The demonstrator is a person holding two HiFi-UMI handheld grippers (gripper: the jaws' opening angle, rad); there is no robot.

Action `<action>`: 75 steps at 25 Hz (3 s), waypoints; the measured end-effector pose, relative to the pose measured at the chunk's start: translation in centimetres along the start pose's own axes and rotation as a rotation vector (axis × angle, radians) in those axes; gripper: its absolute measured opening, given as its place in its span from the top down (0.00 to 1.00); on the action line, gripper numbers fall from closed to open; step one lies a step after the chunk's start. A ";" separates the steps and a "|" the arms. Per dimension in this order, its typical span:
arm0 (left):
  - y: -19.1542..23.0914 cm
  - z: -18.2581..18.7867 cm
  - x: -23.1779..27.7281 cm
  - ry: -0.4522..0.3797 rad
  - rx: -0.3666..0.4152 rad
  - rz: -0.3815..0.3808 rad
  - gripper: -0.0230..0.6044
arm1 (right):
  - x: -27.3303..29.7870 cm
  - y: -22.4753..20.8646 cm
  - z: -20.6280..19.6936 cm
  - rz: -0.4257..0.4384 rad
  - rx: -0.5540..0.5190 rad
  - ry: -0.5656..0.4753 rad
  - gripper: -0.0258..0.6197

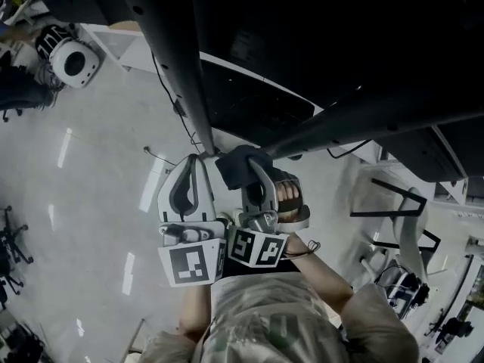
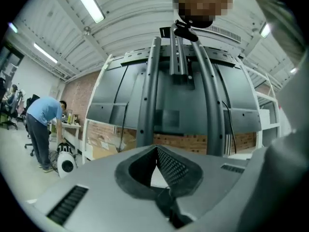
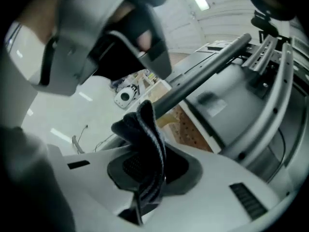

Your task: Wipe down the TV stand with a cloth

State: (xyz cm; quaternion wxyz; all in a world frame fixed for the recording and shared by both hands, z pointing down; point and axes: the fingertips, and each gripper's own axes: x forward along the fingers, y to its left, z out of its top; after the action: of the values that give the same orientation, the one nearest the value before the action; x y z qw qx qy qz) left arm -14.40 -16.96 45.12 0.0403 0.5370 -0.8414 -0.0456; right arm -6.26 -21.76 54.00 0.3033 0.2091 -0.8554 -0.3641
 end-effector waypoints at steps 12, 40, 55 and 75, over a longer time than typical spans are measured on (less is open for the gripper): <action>5.6 15.5 -4.5 -0.201 0.136 0.176 0.94 | -4.9 -11.1 15.1 -0.008 0.455 -0.366 0.87; 11.3 21.4 -3.4 -0.280 0.158 -0.140 0.94 | -6.6 -14.5 21.9 -0.294 0.701 -0.327 0.87; 13.8 23.5 -8.5 -0.263 0.123 -0.530 0.94 | -17.5 -10.3 25.3 -0.702 0.678 -0.068 0.87; 11.4 23.2 -7.1 -0.248 0.136 -0.602 0.94 | -17.2 -16.1 26.5 -0.777 0.510 -0.023 0.87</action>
State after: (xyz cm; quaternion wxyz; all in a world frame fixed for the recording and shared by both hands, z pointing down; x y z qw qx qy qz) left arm -24.35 -4.96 23.33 -0.1137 0.7533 -0.6446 -0.0644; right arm -9.32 -9.05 20.99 0.0736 0.5779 -0.7792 -0.2312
